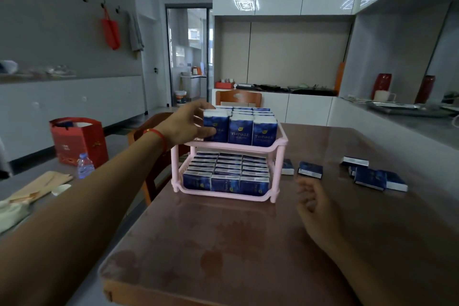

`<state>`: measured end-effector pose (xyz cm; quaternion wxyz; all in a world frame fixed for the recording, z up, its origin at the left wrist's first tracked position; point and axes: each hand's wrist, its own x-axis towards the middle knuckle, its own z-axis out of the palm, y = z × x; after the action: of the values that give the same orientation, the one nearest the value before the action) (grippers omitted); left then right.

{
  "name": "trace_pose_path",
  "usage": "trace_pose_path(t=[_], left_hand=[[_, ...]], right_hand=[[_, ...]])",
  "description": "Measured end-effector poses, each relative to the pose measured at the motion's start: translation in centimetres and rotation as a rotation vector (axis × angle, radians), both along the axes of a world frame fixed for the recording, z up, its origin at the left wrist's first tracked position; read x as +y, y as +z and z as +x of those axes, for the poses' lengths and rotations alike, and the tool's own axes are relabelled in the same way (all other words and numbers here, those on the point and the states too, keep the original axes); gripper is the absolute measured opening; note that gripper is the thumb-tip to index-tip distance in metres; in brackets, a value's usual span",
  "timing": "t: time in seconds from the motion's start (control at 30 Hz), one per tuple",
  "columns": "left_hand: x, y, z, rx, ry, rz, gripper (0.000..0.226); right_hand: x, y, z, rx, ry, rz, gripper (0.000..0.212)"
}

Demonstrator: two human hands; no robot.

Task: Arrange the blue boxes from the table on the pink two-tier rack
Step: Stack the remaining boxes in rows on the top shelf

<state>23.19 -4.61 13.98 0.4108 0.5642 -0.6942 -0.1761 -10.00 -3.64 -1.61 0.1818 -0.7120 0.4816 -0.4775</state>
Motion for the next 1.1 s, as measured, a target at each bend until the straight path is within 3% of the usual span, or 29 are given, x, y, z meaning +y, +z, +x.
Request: trace_pose_path(t=[0.33, 0.63, 0.7, 0.8, 0.83, 0.9, 1.0, 1.1], left_hand=[[-0.7, -0.2, -1.1, -0.287, 0.166, 0.074, 0.078], [-0.4, 0.2, -2.6, -0.209, 0.204, 0.150, 0.079], [0.8, -0.3, -3.1, -0.270, 0.285, 0.019, 0.081], [4.3, -2.7, -5.7, -0.269, 0.440, -0.517, 0.064], [5.6, -3.8, -7.2, -0.250, 0.432, -0.677, 0.054], [7.6, -6.1, -10.7, -0.235, 0.282, -0.777, 0.040], [7.4, -10.0, -15.8, -0.303, -0.021, -0.622, 0.035], [4.9, -12.9, -20.3, -0.352, -0.157, -0.470, 0.040]], right_hand=[[0.0, -0.2, 0.2, 0.015, -0.014, 0.058, 0.048], [0.0, -0.3, 0.0, 0.022, -0.027, 0.053, 0.044], [-0.1, -0.3, 0.0, 0.010, -0.035, 0.052, 0.044], [-0.5, -0.2, 0.1, -0.017, -0.096, 0.089, 0.042], [-0.7, -0.2, 0.1, -0.038, -0.127, 0.099, 0.041], [-1.2, -0.1, -0.2, -0.092, -0.179, 0.128, 0.038], [-2.9, 0.4, -1.8, -0.158, -0.219, 0.247, 0.035], [-5.9, 1.1, -5.1, -0.035, -0.277, 0.321, 0.044]])
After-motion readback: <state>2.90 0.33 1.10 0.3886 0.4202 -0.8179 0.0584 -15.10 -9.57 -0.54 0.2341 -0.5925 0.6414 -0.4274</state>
